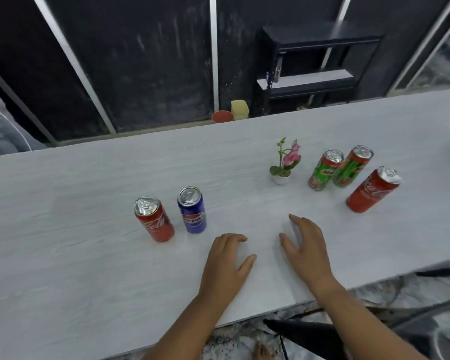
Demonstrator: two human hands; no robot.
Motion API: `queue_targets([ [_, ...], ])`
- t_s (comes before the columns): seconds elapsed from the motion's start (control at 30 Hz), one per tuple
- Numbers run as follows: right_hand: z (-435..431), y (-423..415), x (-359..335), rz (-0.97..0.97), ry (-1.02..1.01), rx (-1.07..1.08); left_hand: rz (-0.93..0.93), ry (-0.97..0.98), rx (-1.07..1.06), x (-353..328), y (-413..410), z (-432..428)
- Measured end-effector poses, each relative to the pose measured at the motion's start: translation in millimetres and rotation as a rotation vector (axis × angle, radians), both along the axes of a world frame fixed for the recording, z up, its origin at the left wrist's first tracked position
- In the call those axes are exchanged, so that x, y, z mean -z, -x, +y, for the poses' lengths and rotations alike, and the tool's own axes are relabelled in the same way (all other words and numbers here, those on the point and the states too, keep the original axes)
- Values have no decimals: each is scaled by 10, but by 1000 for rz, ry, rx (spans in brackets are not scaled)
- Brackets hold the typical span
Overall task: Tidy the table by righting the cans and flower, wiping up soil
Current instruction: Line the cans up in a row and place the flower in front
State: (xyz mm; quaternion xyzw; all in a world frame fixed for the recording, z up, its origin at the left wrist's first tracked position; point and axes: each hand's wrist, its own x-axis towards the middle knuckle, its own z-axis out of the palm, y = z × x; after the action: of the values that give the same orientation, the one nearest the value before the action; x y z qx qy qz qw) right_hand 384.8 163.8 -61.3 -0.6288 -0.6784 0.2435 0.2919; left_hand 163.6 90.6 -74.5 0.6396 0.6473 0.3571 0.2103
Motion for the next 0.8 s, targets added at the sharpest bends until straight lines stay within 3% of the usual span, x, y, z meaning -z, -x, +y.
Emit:
queue_targets([
  [0.33, 302, -1196, -27, 119, 47, 445, -152, 153, 143, -175, -1086, 1353],
  [0.53, 768, -1413, -41, 271, 31, 552, -297, 173, 89, -244, -1595, 2048],
  [0.8, 995, -1431, 51, 207, -22, 624, -314, 90, 5, -174, -1865, 2359],
])
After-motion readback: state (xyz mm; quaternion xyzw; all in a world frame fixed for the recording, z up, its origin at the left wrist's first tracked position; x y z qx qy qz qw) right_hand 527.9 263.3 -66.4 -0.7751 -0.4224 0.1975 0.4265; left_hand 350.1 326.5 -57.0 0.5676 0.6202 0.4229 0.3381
